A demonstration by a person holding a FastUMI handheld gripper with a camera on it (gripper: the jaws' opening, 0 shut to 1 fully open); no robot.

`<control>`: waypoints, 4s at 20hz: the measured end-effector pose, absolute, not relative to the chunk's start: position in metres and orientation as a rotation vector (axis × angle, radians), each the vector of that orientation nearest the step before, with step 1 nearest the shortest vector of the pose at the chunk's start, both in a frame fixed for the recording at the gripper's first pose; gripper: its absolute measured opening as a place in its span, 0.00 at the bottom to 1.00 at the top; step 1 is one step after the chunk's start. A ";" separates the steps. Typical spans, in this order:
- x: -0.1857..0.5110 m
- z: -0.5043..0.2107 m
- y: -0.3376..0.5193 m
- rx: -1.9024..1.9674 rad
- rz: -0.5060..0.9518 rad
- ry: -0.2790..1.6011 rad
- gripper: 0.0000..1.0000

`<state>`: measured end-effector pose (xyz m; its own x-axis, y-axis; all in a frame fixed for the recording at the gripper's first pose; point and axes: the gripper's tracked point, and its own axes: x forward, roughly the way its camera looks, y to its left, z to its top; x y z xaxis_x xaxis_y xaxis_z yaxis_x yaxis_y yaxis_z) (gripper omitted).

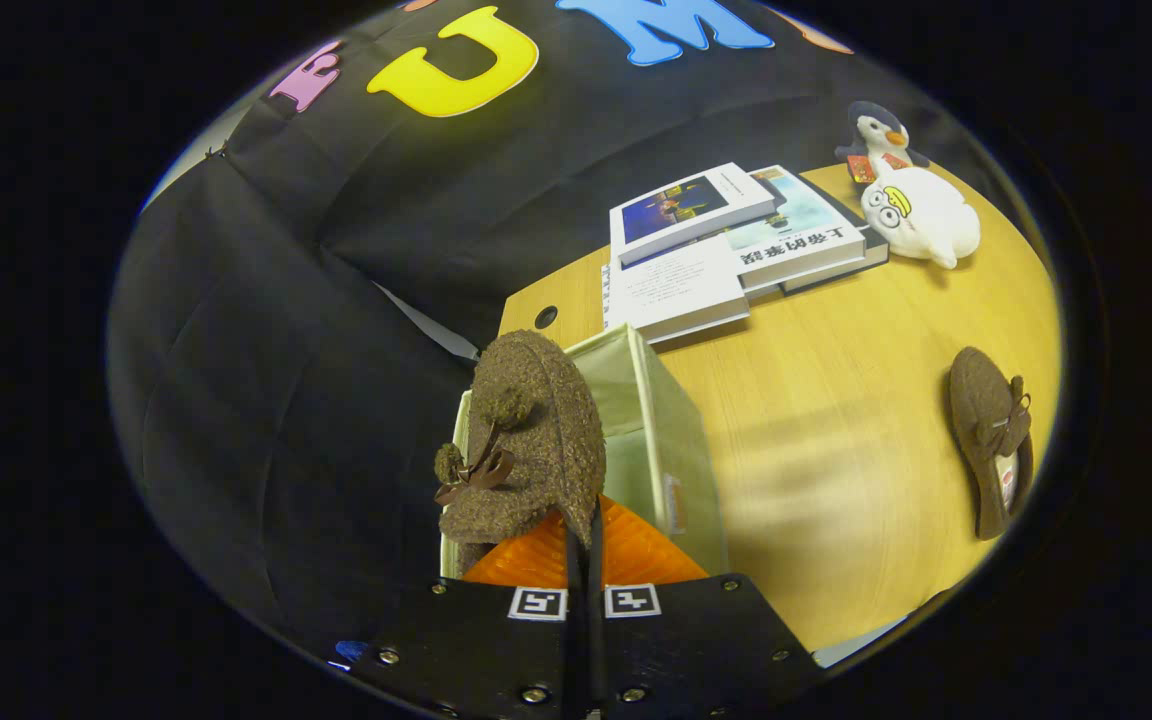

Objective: Open the storage box then place both shoes into the box .Put the left shoe in first, then the right shoe, with the right side of both shoes facing outward in a uniform manner.

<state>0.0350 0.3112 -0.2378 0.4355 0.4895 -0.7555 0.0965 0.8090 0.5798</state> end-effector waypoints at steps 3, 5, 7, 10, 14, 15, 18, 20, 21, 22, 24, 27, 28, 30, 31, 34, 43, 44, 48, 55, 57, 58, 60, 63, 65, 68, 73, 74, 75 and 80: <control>0.034 -0.253 0.328 0.599 0.252 1.124 0.00; 0.032 -0.266 0.340 0.592 0.241 1.140 0.00; 0.031 -0.279 0.350 0.594 0.235 1.161 0.00; 0.029 -0.298 0.362 0.574 0.217 1.190 0.00; 0.026 -0.317 0.372 0.562 0.173 1.222 0.00; 0.026 -0.319 0.373 0.558 0.167 1.222 0.00; 0.024 -0.322 0.377 0.509 0.172 1.219 0.03; 0.021 -0.319 0.381 0.501 0.205 1.215 0.03; 0.020 -0.314 0.386 0.502 0.242 1.197 0.03; 0.020 -0.309 0.388 0.497 0.279 1.179 0.15; 0.014 -0.297 0.391 0.490 0.348 1.145 0.58; 0.014 -0.262 0.390 0.505 0.443 1.049 0.96; 0.013 -0.254 0.382 0.476 0.455 1.022 0.96; 0.015 -0.239 0.363 0.436 0.466 0.974 0.96; 0.016 -0.233 0.352 0.435 0.470 0.954 0.96; 0.018 -0.214 0.317 0.452 0.468 0.907 0.96; 0.024 -0.207 0.167 0.363 0.313 0.832 0.96; 0.024 -0.209 0.151 0.351 0.296 0.829 0.96; 0.021 -0.221 0.097 0.325 0.241 0.839 0.96; 0.017 -0.247 0.023 0.296 0.173 0.870 0.96; 0.013 -0.258 0.004 0.269 0.157 0.888 0.96; 0.011 -0.264 -0.006 0.252 0.149 0.897 0.96; 0.005 -0.275 -0.022 0.221 0.135 0.917 0.96; -0.005 -0.290 -0.039 0.208 0.127 0.944 0.96; -0.011 -0.299 -0.047 0.222 0.123 0.963 0.96; -0.022 -0.314 -0.058 0.223 0.118 0.992 0.96; -0.040 -0.338 -0.068 0.201 0.129 1.047 0.96; -0.044 -0.345 -0.069 0.189 0.132 1.063 0.96; -0.047 -0.351 -0.070 0.172 0.129 1.075 0.96; -0.054 -0.376 -0.073 0.088 0.129 1.130 0.96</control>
<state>-0.0536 -0.0731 -0.3760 0.4208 0.1475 -0.8951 -0.0585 0.9891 0.1355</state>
